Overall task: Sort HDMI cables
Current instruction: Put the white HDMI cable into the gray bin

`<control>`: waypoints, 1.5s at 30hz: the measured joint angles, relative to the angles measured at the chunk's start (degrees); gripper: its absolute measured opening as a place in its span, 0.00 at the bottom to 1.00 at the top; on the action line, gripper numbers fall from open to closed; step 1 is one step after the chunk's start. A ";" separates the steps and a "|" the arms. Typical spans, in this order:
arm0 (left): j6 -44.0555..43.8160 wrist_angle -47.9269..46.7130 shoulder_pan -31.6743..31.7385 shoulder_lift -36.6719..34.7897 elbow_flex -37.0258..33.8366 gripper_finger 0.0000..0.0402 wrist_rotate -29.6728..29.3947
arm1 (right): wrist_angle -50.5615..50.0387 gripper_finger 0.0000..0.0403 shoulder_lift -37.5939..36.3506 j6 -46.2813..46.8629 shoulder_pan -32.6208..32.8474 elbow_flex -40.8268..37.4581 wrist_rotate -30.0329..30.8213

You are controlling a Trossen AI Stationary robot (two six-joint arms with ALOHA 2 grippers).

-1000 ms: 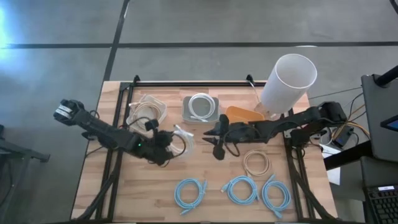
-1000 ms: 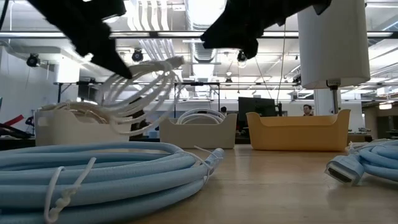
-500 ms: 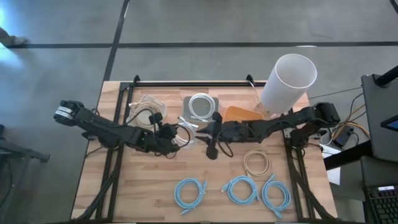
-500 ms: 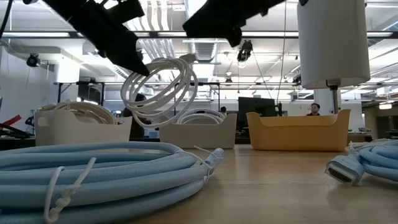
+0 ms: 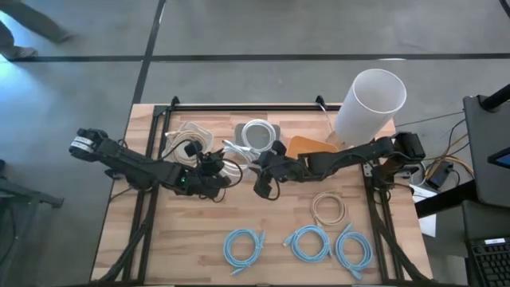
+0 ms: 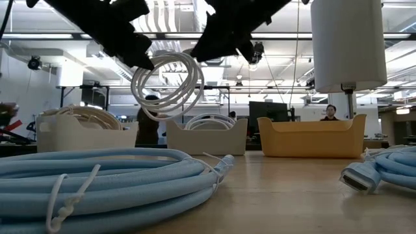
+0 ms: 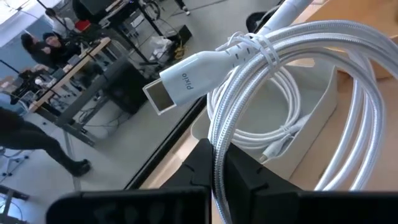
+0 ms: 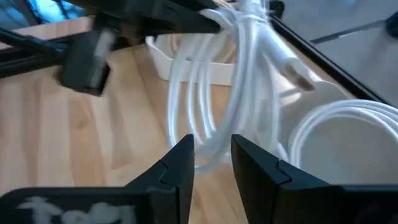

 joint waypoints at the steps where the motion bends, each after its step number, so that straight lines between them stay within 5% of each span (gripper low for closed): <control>1: -0.02 0.02 0.00 0.00 0.00 0.05 0.00 | -0.07 0.25 0.01 -0.03 -0.04 -0.17 0.57; 27: 2.90 10.07 0.02 -0.02 0.00 0.05 0.20 | 3.23 0.25 0.62 -3.02 -2.97 -0.85 1.27; 37: 2.72 10.49 0.00 -0.02 0.00 0.05 0.15 | 2.93 0.05 0.62 -4.39 -3.06 -0.85 1.71; 45: 2.37 10.73 0.14 -0.02 0.00 0.10 1.59 | 1.74 0.04 0.62 -4.09 -2.97 -0.85 3.91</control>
